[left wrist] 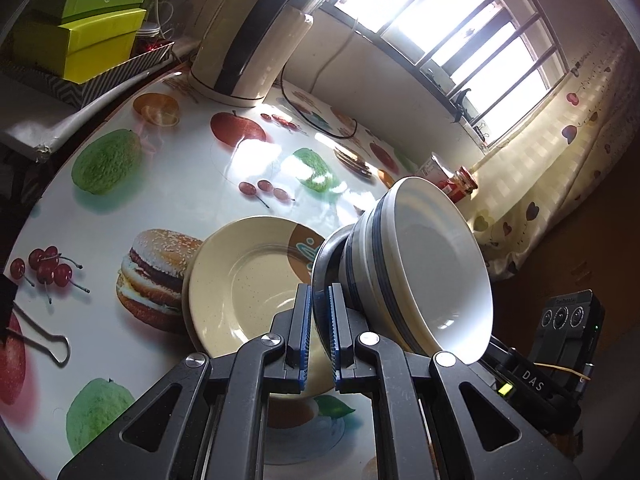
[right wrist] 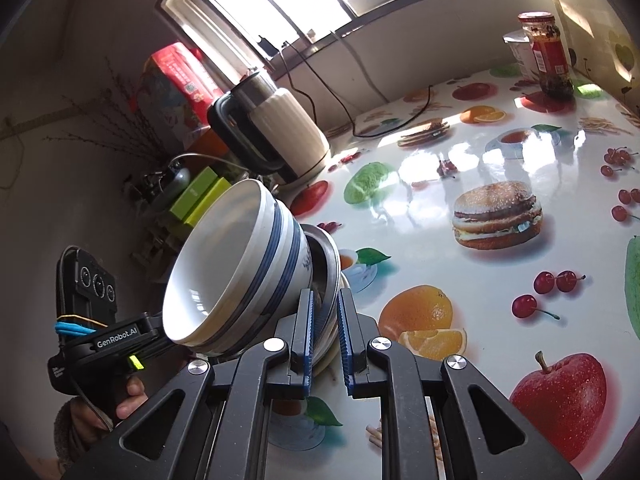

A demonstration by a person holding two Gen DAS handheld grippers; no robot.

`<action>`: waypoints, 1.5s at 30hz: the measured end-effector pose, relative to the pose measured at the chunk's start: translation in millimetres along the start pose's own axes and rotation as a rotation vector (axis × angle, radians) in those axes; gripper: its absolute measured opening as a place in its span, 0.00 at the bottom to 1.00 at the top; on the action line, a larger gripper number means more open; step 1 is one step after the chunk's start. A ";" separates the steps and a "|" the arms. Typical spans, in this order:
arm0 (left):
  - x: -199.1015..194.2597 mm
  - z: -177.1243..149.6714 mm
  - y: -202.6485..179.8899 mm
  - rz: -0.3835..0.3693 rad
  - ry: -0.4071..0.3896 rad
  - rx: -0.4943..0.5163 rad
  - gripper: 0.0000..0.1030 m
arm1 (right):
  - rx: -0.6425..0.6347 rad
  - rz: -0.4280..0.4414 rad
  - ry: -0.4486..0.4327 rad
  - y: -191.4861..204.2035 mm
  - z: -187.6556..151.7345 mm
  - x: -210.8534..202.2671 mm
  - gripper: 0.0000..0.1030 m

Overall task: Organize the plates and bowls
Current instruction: 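Lower the bowl stack onto the cream plate stack with both grippers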

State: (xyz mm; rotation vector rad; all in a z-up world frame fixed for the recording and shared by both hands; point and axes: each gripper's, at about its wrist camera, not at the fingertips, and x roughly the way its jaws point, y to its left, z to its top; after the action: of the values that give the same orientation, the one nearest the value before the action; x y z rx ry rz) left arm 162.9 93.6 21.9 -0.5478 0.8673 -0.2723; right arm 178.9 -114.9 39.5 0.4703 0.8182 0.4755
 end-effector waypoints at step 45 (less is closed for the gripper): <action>7.7 6.9 43.5 0.076 0.004 -0.055 0.07 | -0.037 -0.001 0.097 8.1 5.7 65.8 0.14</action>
State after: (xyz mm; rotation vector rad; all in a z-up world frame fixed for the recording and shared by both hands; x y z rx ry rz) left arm 173.4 128.7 -3.7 -0.5641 0.8999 -0.1810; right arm 220.6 -72.3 9.8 0.4148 0.9014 0.5149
